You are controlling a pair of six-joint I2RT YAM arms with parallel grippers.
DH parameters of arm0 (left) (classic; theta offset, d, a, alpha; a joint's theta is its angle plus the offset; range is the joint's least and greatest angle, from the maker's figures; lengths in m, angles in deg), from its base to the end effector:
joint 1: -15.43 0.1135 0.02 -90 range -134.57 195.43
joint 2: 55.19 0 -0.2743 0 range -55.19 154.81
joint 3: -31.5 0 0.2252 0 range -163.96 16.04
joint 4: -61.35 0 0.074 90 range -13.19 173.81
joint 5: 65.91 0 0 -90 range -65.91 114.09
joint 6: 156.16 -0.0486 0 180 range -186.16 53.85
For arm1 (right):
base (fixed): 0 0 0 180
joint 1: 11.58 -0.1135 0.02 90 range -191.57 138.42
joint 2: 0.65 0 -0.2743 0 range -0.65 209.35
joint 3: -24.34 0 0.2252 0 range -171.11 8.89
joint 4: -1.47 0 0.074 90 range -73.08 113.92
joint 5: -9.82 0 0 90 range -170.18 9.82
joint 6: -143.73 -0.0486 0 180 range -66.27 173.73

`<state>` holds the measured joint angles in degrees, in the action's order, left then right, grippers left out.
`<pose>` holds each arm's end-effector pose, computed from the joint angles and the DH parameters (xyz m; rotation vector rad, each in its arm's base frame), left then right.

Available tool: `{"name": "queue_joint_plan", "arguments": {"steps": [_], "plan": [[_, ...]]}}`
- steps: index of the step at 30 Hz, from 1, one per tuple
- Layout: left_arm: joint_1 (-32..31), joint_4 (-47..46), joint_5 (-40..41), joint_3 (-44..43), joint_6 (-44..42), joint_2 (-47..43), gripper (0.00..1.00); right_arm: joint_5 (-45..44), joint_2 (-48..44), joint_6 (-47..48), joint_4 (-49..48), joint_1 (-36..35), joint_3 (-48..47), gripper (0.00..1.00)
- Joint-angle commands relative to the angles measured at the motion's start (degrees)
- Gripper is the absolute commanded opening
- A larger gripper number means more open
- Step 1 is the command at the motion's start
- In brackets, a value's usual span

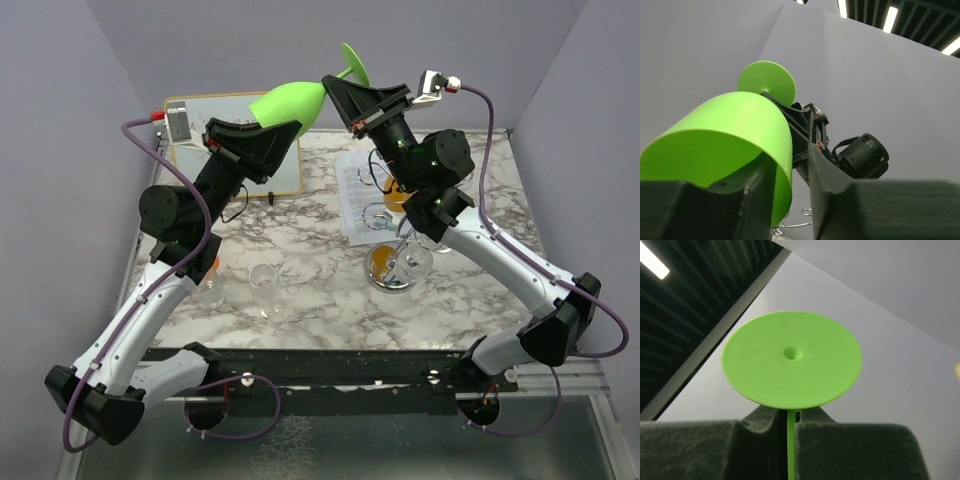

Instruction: Place the wine glass upside down on the wine glass rack

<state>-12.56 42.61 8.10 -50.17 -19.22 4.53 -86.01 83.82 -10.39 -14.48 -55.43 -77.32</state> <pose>0.1545 -0.0973 0.5133 0.1273 0.9618 -1.3329 0.2278 0.2120 0.5200 0.3041 1.0958 1.6577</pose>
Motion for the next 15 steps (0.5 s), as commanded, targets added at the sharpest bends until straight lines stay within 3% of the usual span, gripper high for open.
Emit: {"name": "queue_joint_plan", "arguments": {"steps": [1,4,9,15], "plan": [[-0.3,-0.48,0.78,3.65,-0.55,-2.97,0.42,0.79,-1.9,5.58,0.0,-0.57,1.69,0.01],[-0.23,1.77,3.12,5.47,-1.13,-4.84,0.56,0.6,-3.79,9.33,0.38,-0.53,3.34,0.01],[-0.23,12.28,5.75,5.54,-4.21,-8.44,0.65,-2.31,-7.16,15.76,3.34,-0.53,5.94,0.01],[-0.23,34.71,13.63,0.23,-9.14,-11.84,0.78,-4.81,-9.86,23.72,4.02,-0.53,9.03,0.01]]}}
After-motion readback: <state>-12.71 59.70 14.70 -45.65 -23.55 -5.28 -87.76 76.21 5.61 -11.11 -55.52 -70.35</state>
